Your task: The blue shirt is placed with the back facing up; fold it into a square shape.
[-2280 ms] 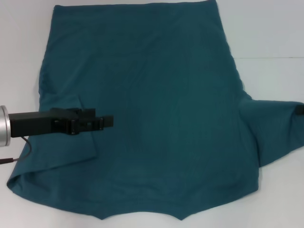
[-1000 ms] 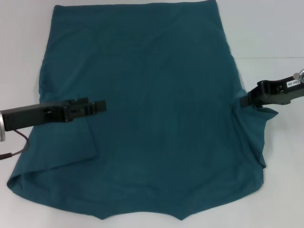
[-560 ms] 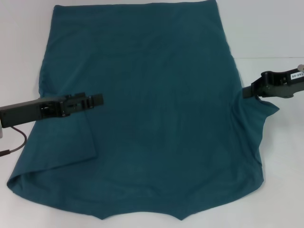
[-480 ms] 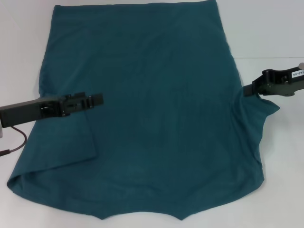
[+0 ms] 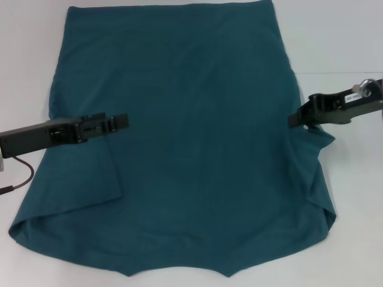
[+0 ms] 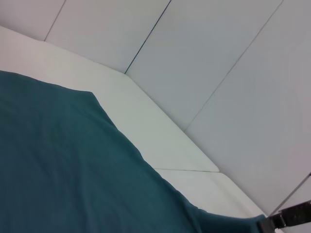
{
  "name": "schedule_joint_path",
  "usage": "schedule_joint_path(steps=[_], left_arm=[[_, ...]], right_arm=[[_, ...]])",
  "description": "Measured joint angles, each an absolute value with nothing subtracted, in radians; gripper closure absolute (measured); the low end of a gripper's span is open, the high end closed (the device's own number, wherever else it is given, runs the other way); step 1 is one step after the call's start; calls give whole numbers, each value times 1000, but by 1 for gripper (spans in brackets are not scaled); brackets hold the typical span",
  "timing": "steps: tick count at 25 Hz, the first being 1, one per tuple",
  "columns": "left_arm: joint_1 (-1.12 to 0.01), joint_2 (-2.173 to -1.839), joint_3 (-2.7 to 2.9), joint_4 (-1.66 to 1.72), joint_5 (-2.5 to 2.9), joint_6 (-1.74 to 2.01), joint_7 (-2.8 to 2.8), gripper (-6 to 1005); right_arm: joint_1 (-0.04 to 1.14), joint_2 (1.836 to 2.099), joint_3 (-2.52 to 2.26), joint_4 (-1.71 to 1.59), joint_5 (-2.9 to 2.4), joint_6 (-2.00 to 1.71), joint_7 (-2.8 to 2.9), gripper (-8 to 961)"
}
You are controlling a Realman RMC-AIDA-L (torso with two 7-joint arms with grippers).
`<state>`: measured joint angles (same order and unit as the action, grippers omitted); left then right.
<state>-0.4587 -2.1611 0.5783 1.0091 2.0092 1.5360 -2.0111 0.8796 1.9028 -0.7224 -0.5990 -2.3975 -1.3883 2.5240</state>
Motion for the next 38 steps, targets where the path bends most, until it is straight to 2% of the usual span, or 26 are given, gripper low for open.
schedule_joint_path(steps=[4,10,18,21,25,26,32,38], left_arm=[[-459,-2161,578,1008,2009,1530,-2011,219],[-459,-2161,578,1006,2009,1518,-2011,221],[-459,-2156,547,981,2007,1507,-2011,223],[-458,-2154,516,980,1997,1514,-2017,224],[-448,-2128,501,978,1993,1542,-2125,225],[-440,-2112,498,974,1990,1563,-2182,225],[-394,-2052,479,969,2002,1699,-2417,226],[-342,-2035,467,972,2098,1714,-2572,228]], right_arm=[[889,1915,-769,-589,-2399,-1361,2531,932],[901,1916,-765,-541,-2391,-1342,2558,931],[891,1919,-759,-504,-2302,-1339,2541,639],[871,1907,-753,-513,-2292,-1348,2523,517],[838,1875,-751,-519,-2292,-1382,2492,343],[829,1870,-745,-524,-2291,-1397,2481,300],[769,1853,-705,-596,-2287,-1492,2464,312],[753,1848,-686,-623,-2286,-1525,2463,312]])
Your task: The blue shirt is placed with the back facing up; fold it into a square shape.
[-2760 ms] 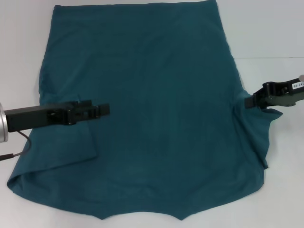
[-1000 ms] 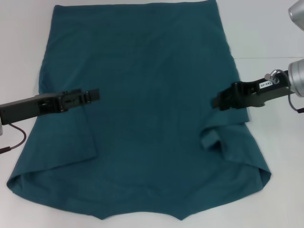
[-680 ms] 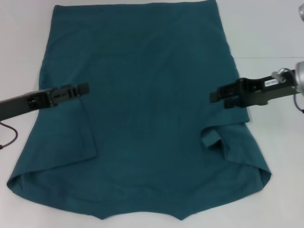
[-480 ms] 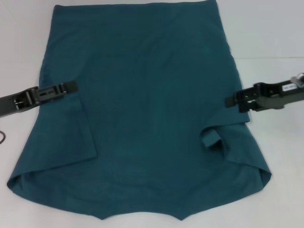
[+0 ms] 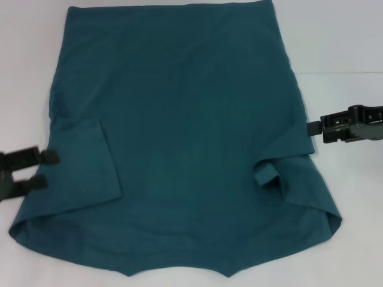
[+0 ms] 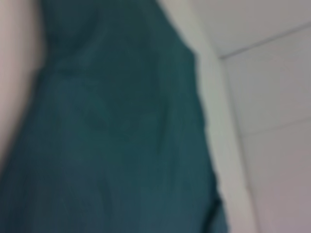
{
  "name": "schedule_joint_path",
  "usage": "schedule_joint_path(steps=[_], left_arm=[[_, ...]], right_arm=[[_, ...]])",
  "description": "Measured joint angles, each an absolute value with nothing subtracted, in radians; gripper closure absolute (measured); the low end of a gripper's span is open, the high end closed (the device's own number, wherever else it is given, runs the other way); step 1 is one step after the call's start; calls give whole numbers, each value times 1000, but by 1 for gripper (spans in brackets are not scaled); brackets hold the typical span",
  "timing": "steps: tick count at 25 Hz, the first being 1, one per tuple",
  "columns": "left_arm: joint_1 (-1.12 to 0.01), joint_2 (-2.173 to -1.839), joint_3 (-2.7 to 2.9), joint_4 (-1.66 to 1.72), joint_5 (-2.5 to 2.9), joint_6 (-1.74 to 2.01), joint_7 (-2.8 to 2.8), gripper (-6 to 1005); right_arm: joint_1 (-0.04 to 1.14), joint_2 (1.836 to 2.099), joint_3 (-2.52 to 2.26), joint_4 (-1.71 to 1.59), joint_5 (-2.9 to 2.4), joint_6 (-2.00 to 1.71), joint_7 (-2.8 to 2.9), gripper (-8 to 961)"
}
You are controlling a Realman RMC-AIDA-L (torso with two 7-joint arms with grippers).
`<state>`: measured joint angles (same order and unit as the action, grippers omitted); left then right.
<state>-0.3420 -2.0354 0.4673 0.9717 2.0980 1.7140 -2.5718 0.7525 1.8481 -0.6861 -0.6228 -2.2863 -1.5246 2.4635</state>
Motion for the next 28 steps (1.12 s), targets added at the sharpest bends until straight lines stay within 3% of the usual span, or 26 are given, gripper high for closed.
schedule_joint_path(steps=[28], left_arm=[[-314,-2036,374,916,2356,1521,-2615,235]], right_arm=[[740,1858,-686,-617,-2286,-1525,2456,310]])
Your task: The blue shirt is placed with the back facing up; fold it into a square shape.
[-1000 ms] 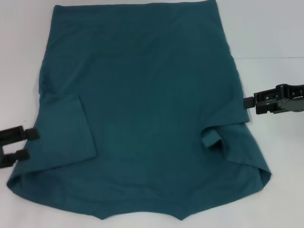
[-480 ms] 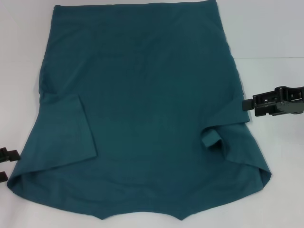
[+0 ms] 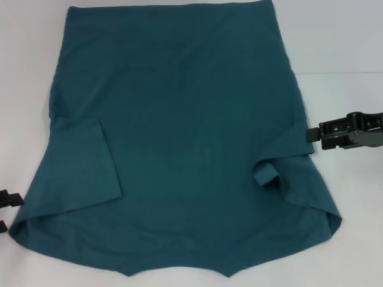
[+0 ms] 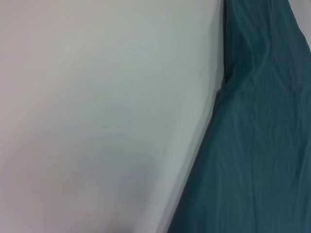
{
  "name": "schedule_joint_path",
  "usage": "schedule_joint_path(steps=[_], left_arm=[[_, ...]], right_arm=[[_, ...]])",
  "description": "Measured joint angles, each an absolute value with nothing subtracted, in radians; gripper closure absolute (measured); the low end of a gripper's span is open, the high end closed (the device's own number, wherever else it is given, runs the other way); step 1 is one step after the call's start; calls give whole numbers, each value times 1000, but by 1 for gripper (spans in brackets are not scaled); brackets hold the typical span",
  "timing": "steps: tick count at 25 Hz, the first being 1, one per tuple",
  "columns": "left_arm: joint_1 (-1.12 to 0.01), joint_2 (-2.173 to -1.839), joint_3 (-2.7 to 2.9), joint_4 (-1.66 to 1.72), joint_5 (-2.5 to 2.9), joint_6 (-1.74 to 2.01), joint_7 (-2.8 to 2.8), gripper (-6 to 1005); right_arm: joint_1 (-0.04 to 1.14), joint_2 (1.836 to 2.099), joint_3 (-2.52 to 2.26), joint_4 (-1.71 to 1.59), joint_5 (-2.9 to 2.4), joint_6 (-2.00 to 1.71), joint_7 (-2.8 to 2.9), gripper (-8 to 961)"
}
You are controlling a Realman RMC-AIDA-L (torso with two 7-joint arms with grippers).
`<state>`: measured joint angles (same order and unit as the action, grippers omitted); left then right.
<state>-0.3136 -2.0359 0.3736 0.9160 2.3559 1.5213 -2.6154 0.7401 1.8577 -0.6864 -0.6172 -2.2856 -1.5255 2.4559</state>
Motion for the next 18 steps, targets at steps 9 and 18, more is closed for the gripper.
schedule_joint_path(steps=[9,18], left_arm=[[-310,-2039,383,896,2359,1506,-2611,237],[-326,-2041,387,860,2376,1497,-2604,240]], right_arm=[[736,1858,-686,-617,-2286,-1520,2456,312],[735,1858,-686,-616,-2286,-1520,2454,310]])
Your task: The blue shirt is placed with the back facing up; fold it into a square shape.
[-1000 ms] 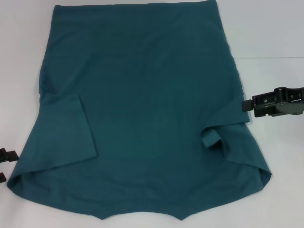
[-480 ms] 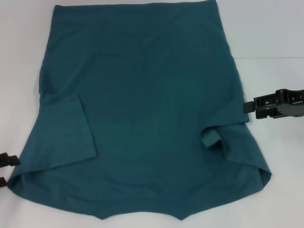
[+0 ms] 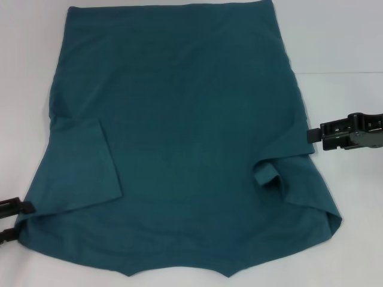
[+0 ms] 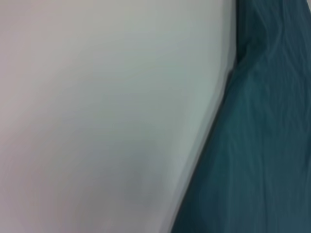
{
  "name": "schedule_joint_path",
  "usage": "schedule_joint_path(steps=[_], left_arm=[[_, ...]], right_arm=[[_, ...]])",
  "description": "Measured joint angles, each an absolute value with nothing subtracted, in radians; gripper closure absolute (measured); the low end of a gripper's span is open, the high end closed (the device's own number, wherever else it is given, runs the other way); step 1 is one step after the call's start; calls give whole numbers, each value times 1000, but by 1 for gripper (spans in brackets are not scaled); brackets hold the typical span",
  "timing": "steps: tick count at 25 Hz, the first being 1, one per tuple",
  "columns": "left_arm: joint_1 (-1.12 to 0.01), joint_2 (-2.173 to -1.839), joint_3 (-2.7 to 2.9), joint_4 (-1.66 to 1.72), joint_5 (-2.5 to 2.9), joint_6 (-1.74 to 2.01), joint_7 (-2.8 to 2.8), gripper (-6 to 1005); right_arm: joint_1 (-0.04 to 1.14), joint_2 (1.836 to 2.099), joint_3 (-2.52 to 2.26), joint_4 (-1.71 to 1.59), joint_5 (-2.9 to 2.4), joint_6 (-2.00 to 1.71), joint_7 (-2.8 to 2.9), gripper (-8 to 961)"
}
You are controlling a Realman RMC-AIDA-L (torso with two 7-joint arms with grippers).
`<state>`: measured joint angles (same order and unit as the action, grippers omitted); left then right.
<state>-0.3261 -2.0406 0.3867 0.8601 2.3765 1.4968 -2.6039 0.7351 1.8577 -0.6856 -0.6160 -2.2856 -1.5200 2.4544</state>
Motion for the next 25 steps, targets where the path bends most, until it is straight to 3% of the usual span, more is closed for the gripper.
schedule_joint_path(steps=[12,25], left_arm=[[-396,-2056,394,812,2377,1505,-2580,243],[-413,-2049,395,793,2385,1493,-2567,246]], right_arm=[[726,1859,-685,-615,-2286,-1520,2446,311],[713,1858,-670,-619,-2286,-1534,2428,312]])
